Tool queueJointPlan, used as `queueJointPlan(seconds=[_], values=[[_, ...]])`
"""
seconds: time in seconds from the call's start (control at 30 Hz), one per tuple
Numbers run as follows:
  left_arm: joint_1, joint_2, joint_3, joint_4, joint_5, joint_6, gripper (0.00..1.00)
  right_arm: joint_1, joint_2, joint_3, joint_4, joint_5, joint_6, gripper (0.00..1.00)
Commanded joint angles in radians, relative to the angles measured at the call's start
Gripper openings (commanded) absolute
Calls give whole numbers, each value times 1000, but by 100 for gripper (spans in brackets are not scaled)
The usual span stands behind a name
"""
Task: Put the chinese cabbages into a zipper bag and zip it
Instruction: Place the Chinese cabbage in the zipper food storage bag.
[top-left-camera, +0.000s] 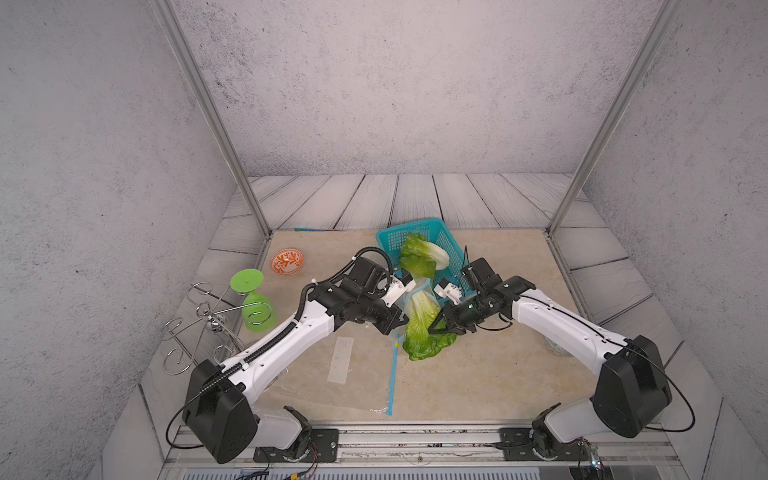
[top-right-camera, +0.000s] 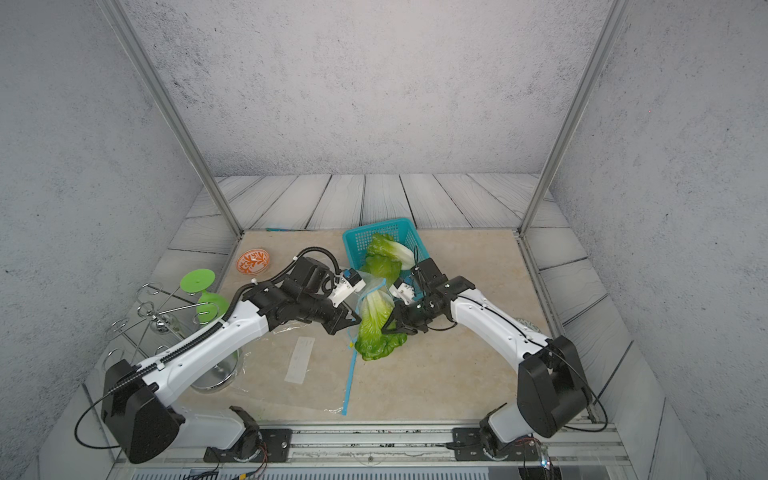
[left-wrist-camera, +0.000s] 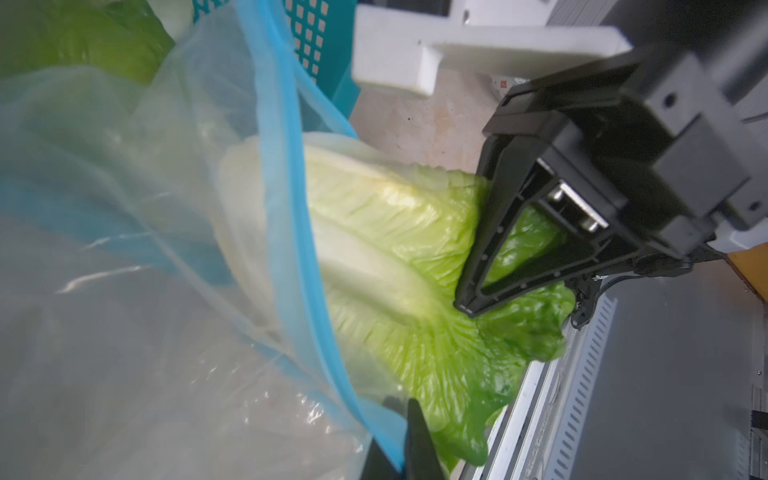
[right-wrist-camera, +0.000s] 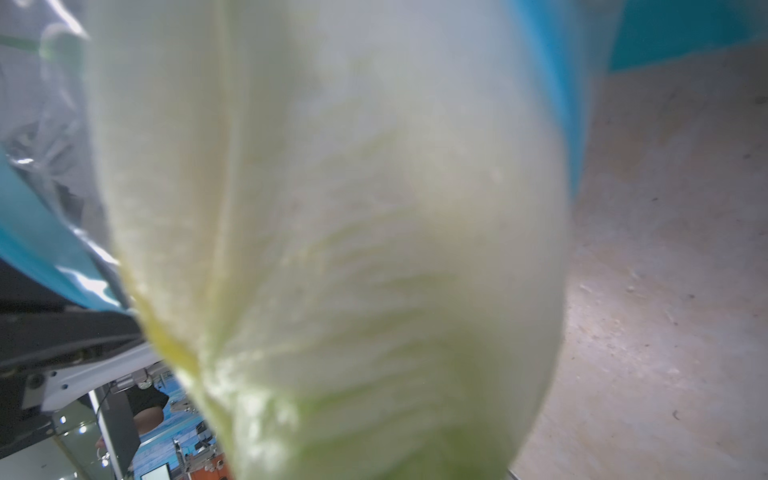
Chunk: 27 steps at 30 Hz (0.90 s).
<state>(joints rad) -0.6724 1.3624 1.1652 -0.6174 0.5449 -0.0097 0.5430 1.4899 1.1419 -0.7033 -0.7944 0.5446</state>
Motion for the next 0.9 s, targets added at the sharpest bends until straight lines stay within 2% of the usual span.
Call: queueJointPlan(seconds=[0.0,0.13,0.27,0.6,0.77,0.87], values=[[-21,12,17,10,57,9,0,2,55,47,59,-123,47,0],[-24,22,23,-21,99,45,0,3,104,48,123,-223,96,0],[-28,27,6,-40,116,59,0,0,131,21,293,-344,201,0],[-27,-28,-50,-95,119,67,0,-92,100,-94,689,-327,538,0],[-24,-49,-52,-115,41,83,0,-97,88,-94,682,-307,556,0],[-23,-52,-35,-114,-16,93,0,-97,74,-72,549,-299,464,0]])
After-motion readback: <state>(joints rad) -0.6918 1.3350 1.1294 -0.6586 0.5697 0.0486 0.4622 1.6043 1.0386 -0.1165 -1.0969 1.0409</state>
